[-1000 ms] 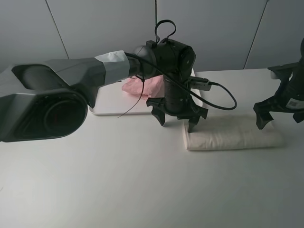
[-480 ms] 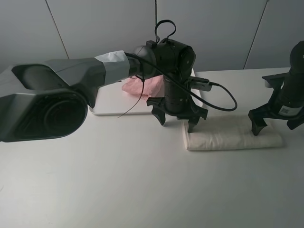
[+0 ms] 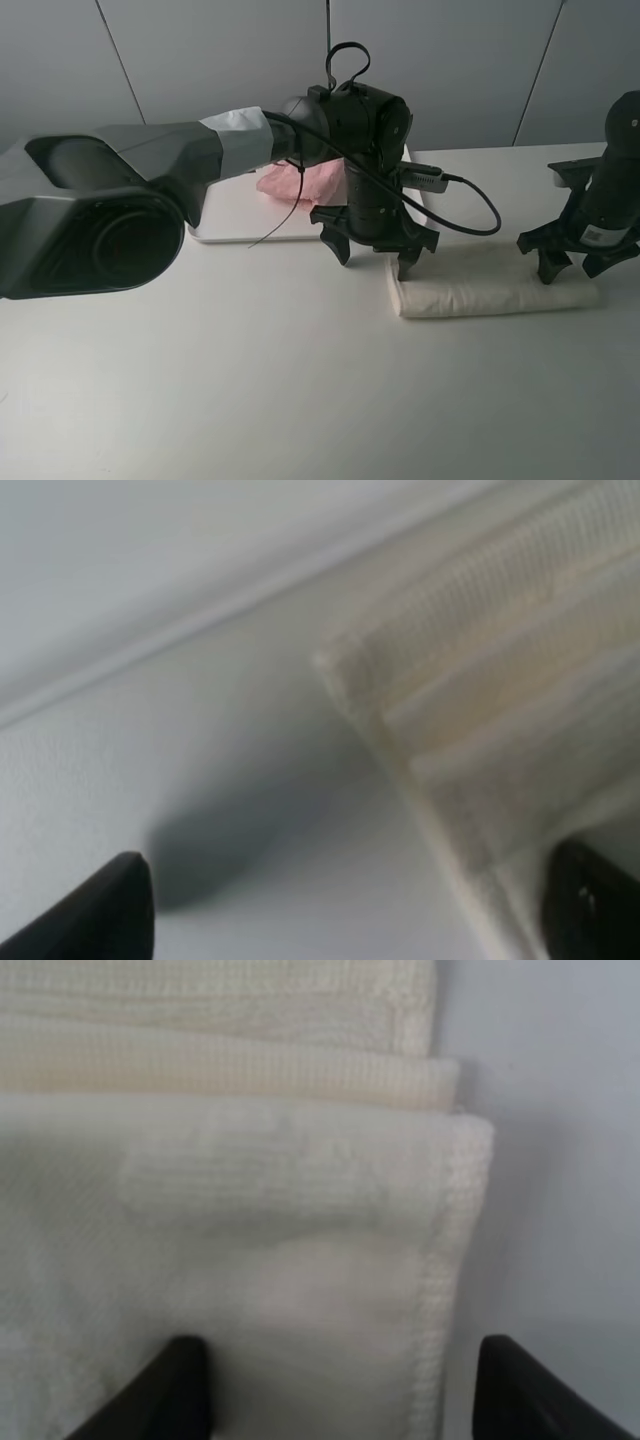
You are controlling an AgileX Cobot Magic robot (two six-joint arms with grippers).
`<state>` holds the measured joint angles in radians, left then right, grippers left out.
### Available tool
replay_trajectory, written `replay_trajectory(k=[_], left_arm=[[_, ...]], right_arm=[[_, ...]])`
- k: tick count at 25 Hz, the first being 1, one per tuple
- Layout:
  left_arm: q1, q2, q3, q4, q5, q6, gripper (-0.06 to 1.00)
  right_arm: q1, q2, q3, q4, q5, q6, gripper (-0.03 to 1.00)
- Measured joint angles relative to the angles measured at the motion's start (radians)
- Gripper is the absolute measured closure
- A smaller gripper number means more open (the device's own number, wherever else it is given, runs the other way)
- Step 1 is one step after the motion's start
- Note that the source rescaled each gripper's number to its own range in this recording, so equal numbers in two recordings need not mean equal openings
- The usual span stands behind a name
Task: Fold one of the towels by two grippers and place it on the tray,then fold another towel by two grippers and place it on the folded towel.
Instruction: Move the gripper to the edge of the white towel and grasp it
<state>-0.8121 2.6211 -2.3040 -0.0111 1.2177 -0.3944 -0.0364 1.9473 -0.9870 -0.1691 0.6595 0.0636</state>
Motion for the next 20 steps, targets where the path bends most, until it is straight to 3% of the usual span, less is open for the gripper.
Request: replay_trajectory(k=[15,18,20], left_arm=[[0.0,0.0,0.0,-0.001,0.0,0.0,-0.05],[0.0,0.0,0.0,-0.001,0.0,0.0,-0.05],[0.0,0.0,0.0,-0.001,0.0,0.0,-0.05]], right_arm=[[0.0,0.019,0.013,0.008,-0.03,0.004,0.39],[0.0,0.019,0.013,0.027,-0.03,0.004,0.49],[0.002,0.019,0.014,0.049,-0.03,0.004,0.65]])
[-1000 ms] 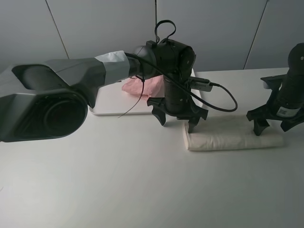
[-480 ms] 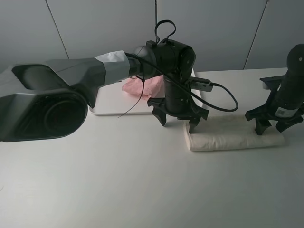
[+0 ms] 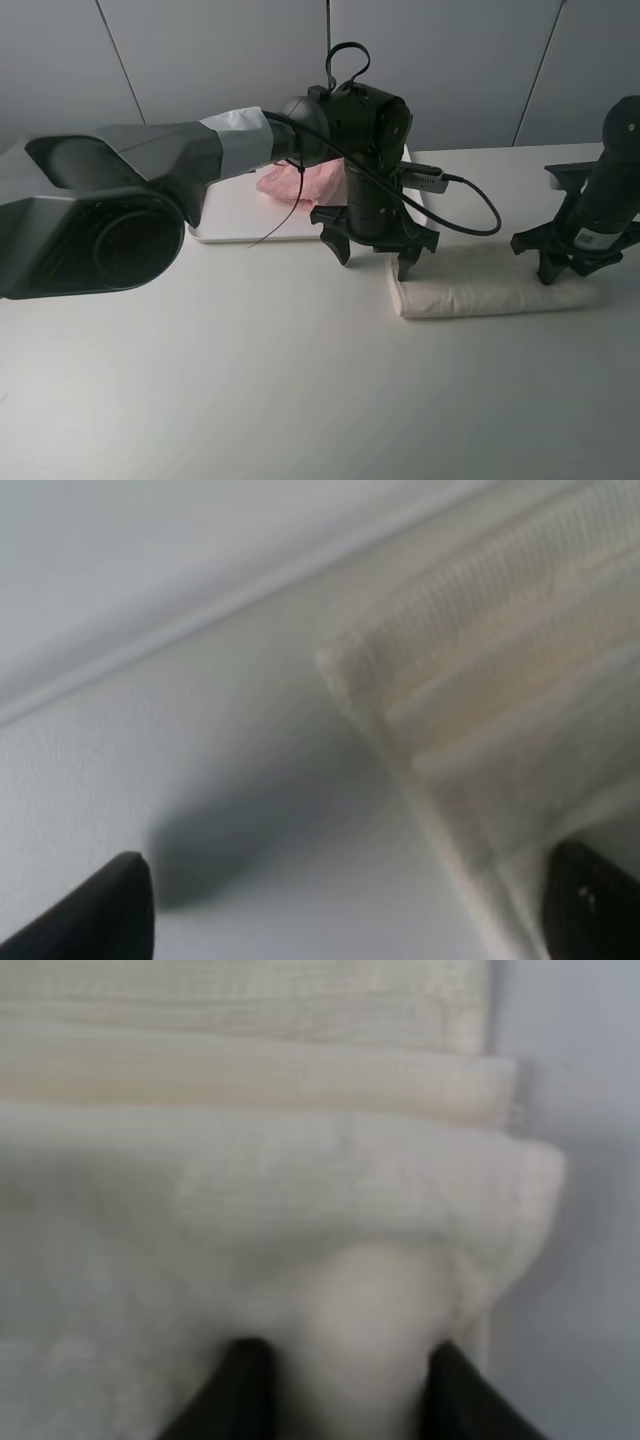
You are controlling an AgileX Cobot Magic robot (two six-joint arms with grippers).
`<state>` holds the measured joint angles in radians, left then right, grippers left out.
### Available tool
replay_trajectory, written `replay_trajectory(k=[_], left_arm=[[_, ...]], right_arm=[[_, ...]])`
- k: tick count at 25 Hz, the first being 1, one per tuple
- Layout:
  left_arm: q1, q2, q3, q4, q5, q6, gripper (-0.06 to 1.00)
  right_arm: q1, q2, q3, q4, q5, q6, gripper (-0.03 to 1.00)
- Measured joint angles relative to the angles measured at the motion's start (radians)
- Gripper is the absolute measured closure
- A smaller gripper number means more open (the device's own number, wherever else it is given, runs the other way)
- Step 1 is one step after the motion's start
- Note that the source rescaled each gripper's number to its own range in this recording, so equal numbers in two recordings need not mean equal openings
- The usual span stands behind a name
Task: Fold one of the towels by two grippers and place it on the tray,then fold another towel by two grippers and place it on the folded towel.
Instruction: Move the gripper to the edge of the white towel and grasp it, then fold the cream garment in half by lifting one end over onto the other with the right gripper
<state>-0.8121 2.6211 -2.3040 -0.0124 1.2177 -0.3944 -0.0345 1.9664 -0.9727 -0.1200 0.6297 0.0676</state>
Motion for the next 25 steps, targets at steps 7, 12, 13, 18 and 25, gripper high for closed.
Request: replay_trajectory(k=[7,12,13,18,25], left_arm=[[0.0,0.0,0.0,-0.001,-0.002,0.019,-0.05],[0.0,0.0,0.0,-0.001,-0.002,0.019,-0.05],[0.0,0.0,0.0,-0.001,-0.002,0.019,-0.05],[0.0,0.0,0.0,-0.001,-0.002,0.021,-0.05],[0.0,0.0,0.0,0.003,-0.002,0.021,-0.05]], right_arm=[[0.004,0.0,0.0,0.048,0.0,-0.034,0.94],[0.002,0.0,0.0,0.075,0.008,-0.068,0.94],[0.0,0.0,0.0,0.084,0.011,-0.082,0.94],[-0.004,-0.002,0.0,0.12,0.026,-0.11,0.94],[-0.006,-0.068,0.018,0.181,0.082,-0.127,0.95]])
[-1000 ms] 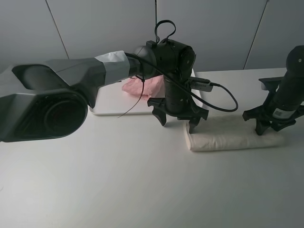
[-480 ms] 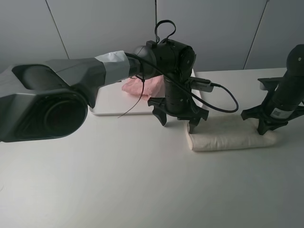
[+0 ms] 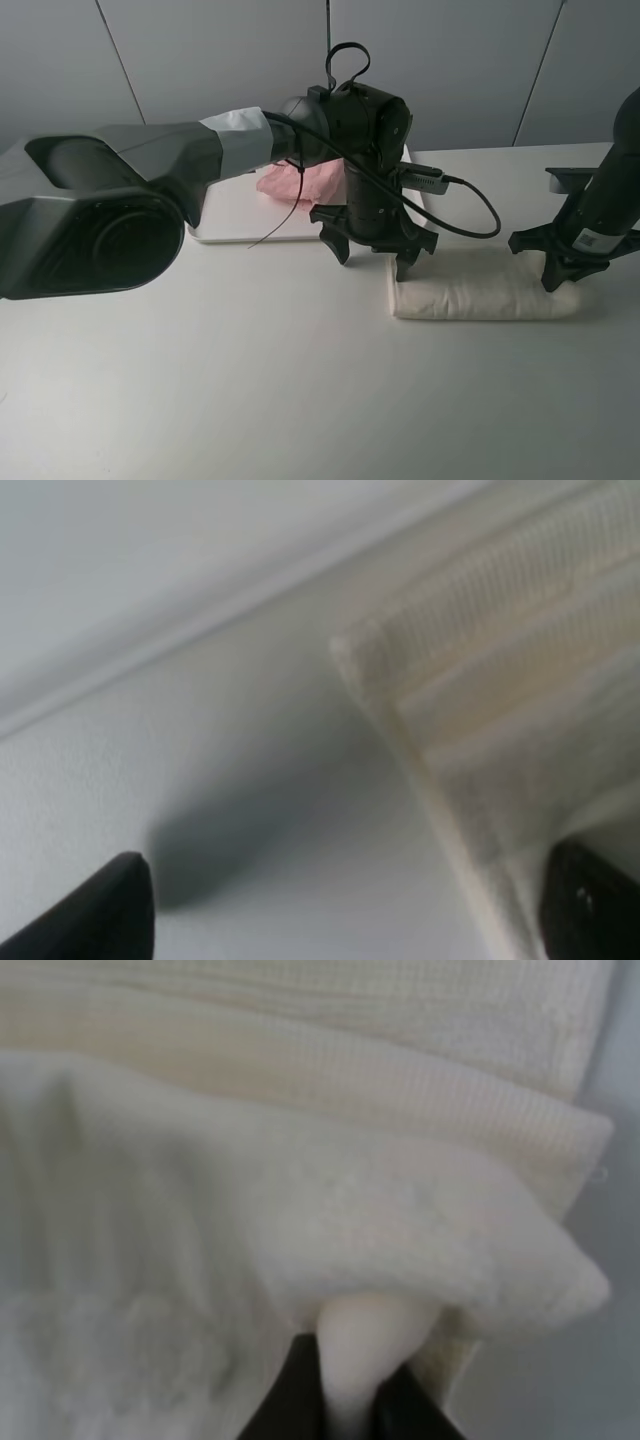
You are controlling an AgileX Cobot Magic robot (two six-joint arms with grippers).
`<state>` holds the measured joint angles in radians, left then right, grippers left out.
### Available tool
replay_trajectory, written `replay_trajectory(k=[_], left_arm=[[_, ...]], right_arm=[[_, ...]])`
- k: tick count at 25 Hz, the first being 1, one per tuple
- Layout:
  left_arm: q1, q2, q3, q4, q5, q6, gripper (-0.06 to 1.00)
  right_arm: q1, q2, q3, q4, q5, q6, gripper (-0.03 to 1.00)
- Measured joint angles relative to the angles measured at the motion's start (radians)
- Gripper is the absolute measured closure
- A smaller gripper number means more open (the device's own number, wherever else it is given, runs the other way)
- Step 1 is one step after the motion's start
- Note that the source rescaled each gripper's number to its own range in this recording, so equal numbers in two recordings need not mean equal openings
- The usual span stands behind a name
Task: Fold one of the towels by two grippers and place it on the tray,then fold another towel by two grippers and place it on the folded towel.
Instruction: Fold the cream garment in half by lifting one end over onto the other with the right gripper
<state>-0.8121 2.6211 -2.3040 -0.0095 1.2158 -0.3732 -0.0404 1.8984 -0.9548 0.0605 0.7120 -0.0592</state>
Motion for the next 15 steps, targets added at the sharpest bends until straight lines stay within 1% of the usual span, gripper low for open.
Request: replay_trajectory(k=[10,15], left_arm=[[0.0,0.0,0.0,0.0,0.0,0.001,-0.05],[0.0,0.0,0.0,0.0,0.0,0.001,-0.05]], right_arm=[[0.0,-0.117,0.001,0.147,0.078,-0.008,0.95],[0.0,-0.122,0.001,0.29,0.114,-0.078,0.95]])
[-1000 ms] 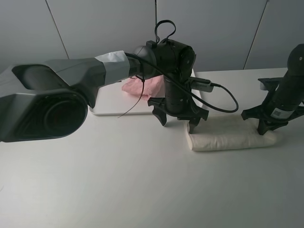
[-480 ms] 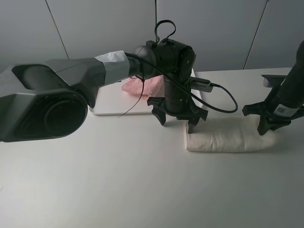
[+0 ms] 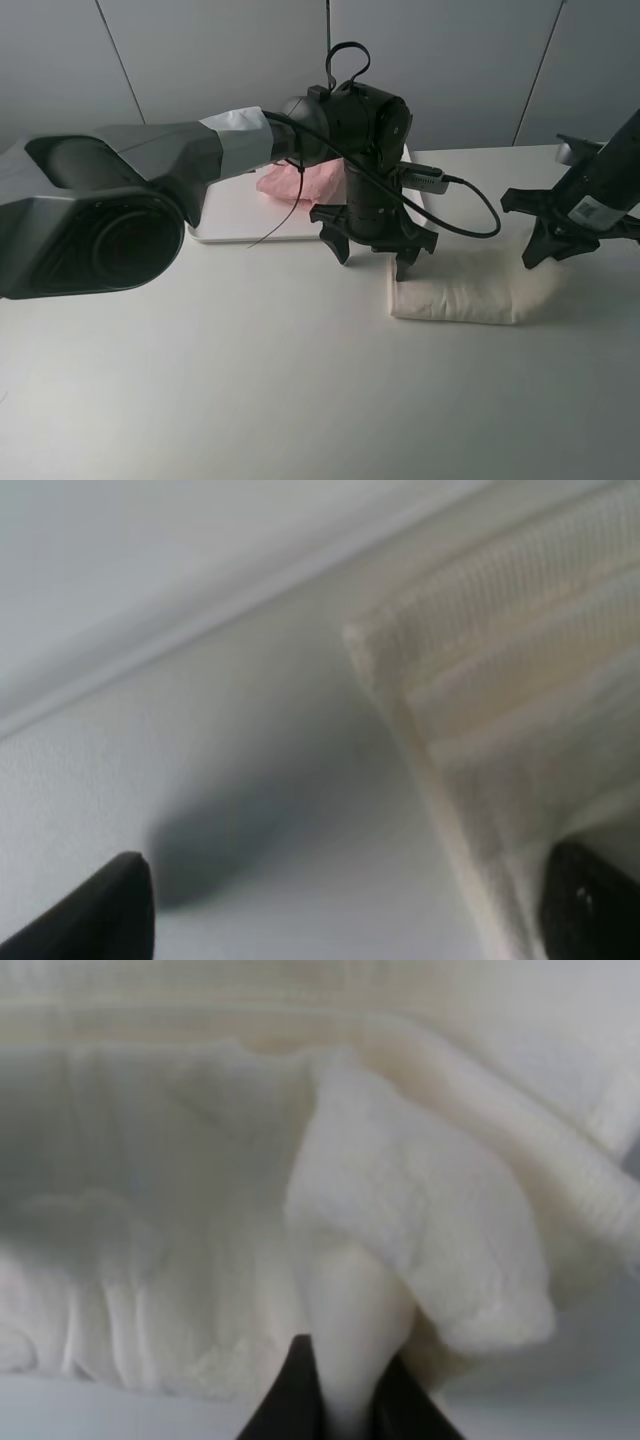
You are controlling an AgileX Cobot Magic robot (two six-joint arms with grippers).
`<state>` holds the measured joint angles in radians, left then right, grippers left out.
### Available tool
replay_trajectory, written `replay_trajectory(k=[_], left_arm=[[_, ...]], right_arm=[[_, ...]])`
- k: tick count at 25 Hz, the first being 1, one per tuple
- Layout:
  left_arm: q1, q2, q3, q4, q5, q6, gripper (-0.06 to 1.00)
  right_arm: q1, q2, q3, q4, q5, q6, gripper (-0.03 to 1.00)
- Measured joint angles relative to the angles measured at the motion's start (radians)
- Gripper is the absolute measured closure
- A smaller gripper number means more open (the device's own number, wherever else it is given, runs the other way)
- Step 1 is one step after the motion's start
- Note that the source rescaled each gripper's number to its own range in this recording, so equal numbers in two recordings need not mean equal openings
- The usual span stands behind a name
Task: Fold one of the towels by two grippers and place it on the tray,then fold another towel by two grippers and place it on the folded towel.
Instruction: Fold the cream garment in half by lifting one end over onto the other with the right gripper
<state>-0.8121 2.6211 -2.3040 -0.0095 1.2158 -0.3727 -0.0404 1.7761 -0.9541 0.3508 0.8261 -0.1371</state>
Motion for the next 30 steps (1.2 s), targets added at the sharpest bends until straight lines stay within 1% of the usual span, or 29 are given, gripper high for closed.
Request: replay_trajectory(k=[5,9,16,25,28,30], left_arm=[[0.0,0.0,0.0,-0.004,0.0,0.002,-0.05],[0.0,0.0,0.0,-0.006,0.0,0.004,-0.05],[0.0,0.0,0.0,-0.008,0.0,0.005,-0.05],[0.0,0.0,0.0,-0.012,0.0,0.006,-0.05],[0.0,0.0,0.0,-0.018,0.0,0.01,-0.05],[0.0,0.0,0.0,-0.026,0.002,0.012,-0.05]], right_arm=[[0.0,0.0,0.002,0.191,0.01,-0.095,0.95],[0.0,0.0,0.002,0.313,0.012,-0.161,0.95],[0.0,0.0,0.002,0.436,0.014,-0.229,0.95],[0.004,0.0,0.002,0.479,0.016,-0.289,0.95],[0.004,0.0,0.036,0.561,0.005,-0.349,0.95],[0.004,0.0,0.074,0.625,-0.019,-0.399,0.95]])
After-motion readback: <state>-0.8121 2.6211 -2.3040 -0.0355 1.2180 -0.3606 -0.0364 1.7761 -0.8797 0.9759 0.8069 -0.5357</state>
